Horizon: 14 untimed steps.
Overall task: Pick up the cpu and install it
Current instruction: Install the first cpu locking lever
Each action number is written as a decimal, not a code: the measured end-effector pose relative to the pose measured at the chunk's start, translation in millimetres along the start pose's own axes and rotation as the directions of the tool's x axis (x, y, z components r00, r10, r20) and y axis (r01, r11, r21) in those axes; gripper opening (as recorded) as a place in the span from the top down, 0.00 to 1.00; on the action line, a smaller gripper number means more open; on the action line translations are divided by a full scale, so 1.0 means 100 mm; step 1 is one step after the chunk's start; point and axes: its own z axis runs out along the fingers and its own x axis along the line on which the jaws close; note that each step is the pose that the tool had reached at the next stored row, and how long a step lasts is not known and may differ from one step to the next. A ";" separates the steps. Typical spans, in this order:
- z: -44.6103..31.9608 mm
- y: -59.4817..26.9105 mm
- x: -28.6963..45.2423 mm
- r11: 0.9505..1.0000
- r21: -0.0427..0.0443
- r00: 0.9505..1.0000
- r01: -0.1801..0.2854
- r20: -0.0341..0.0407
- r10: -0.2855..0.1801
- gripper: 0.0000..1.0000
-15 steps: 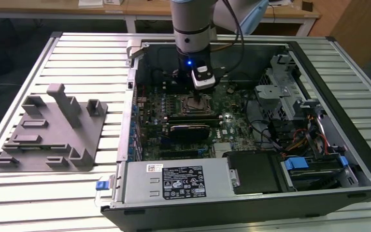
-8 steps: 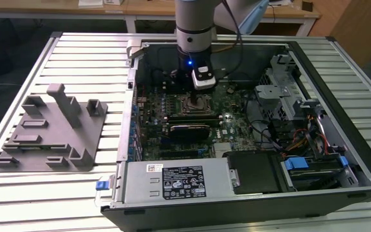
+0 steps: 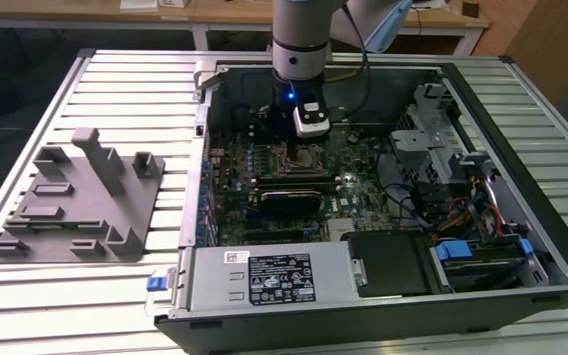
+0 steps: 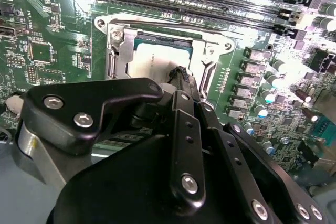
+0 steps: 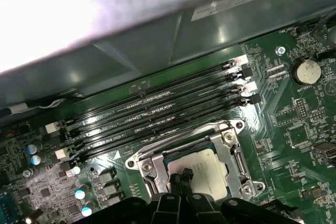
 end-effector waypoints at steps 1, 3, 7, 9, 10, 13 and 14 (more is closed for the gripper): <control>-0.001 0.000 0.000 1.000 0.000 1.000 0.000 0.000 0.000 0.89; -0.020 -0.001 -0.001 1.000 0.000 1.000 0.000 0.000 0.000 0.89; -0.090 -0.003 -0.002 1.000 0.000 1.000 0.000 0.000 0.000 0.89; -0.101 -0.001 -0.007 1.000 0.000 1.000 0.000 0.000 0.000 0.89; -0.104 0.000 -0.010 1.000 0.000 1.000 0.000 0.000 0.000 0.89; -0.121 0.005 -0.028 1.000 0.000 1.000 0.000 0.000 0.000 0.89; -0.127 0.008 -0.036 1.000 0.000 1.000 0.000 0.000 0.000 0.89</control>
